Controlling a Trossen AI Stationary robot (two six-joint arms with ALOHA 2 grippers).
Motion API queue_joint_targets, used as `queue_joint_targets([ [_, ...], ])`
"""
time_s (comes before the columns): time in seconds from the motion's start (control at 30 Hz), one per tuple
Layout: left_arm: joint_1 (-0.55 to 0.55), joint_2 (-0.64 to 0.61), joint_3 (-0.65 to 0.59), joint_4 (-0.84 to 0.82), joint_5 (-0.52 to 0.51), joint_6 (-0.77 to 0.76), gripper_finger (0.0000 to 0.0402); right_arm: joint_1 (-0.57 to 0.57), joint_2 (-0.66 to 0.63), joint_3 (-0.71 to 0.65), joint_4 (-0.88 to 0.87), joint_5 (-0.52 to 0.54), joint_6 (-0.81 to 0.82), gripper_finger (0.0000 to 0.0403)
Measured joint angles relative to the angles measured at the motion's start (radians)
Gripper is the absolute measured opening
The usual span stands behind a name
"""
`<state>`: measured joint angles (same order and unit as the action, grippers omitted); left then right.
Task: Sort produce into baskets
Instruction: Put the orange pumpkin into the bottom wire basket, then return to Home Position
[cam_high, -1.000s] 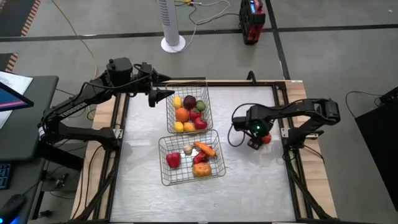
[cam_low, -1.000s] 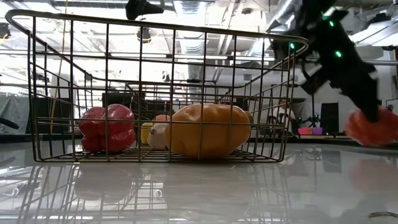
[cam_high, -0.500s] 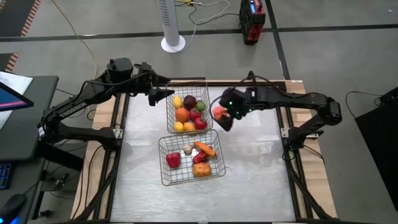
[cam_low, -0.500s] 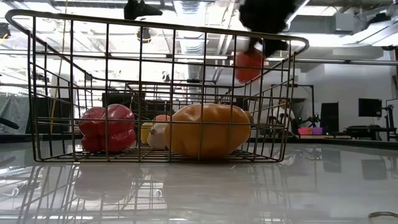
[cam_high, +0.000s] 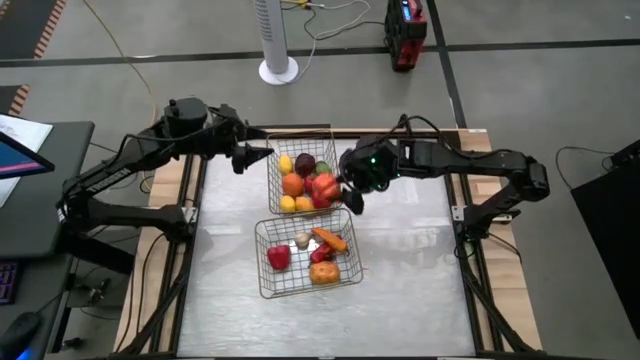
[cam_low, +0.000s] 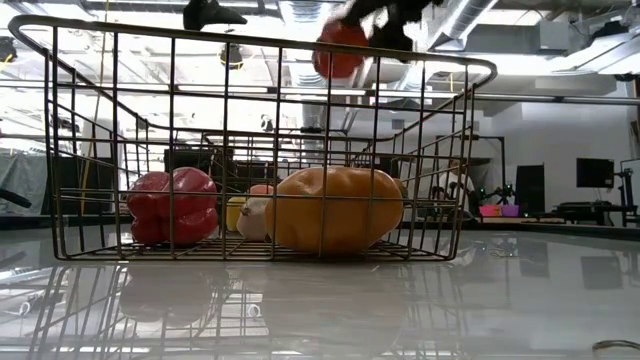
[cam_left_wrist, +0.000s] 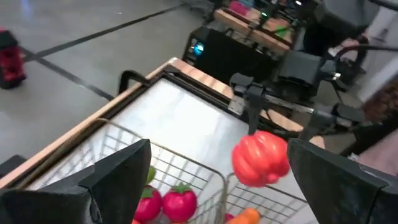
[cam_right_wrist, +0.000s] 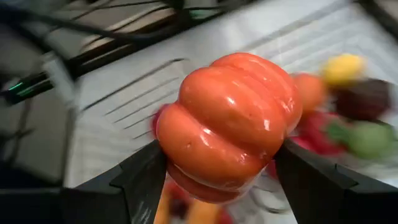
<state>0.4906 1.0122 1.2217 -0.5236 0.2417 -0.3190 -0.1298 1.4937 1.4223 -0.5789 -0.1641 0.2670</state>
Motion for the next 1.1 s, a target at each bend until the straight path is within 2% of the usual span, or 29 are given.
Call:
queue_joint_targets([
  [0.1, -0.048, 0.001, 0.000, 0.020, -0.004, 0.026, 0.0363, 0.035, 0.000, 0.000, -0.010, -0.052, -0.046, 0.0306],
  [0.2, -0.105, 0.003, -0.002, 0.069, -0.008, 0.077, 0.0363, 0.071, 0.000, 0.000, -0.025, -0.052, -0.100, 0.0306],
  [0.33, -0.186, -0.028, -0.062, 0.263, -0.050, 0.105, 0.0351, 0.103, 0.000, 0.000, -0.035, -0.047, -0.122, 0.0312],
  [0.43, -0.205, -0.069, -0.120, 0.363, -0.111, 0.106, 0.0337, 0.118, 0.000, 0.000, -0.057, -0.045, -0.104, 0.0334],
  [0.6, -0.205, -0.086, -0.221, 0.347, -0.127, 0.079, 0.0318, 0.137, 0.000, 0.000, -0.055, -0.011, -0.121, 0.0388],
  [0.67, -0.209, -0.097, -0.244, 0.351, -0.126, 0.059, 0.0314, 0.134, 0.000, 0.000, -0.058, -0.008, -0.103, 0.0396],
  [0.8, -0.224, -0.159, -0.280, 0.361, -0.175, 0.040, 0.0306, 0.101, -0.026, -0.002, -0.069, 0.070, 0.022, 0.0377],
  [0.87, -0.235, -0.206, -0.319, 0.369, -0.199, 0.036, 0.0300, 0.091, -0.052, -0.007, -0.051, 0.144, 0.018, 0.0363],
  [0.93, -0.236, -0.268, -0.373, 0.374, -0.211, 0.021, 0.0294, 0.086, -0.087, -0.037, 0.016, 0.204, 0.006, 0.0349],
  [1.1, -0.239, -0.400, -0.487, 0.374, -0.204, -0.047, 0.0279, 0.085, -0.168, -0.148, 0.171, 0.250, 0.049, 0.0319],
])
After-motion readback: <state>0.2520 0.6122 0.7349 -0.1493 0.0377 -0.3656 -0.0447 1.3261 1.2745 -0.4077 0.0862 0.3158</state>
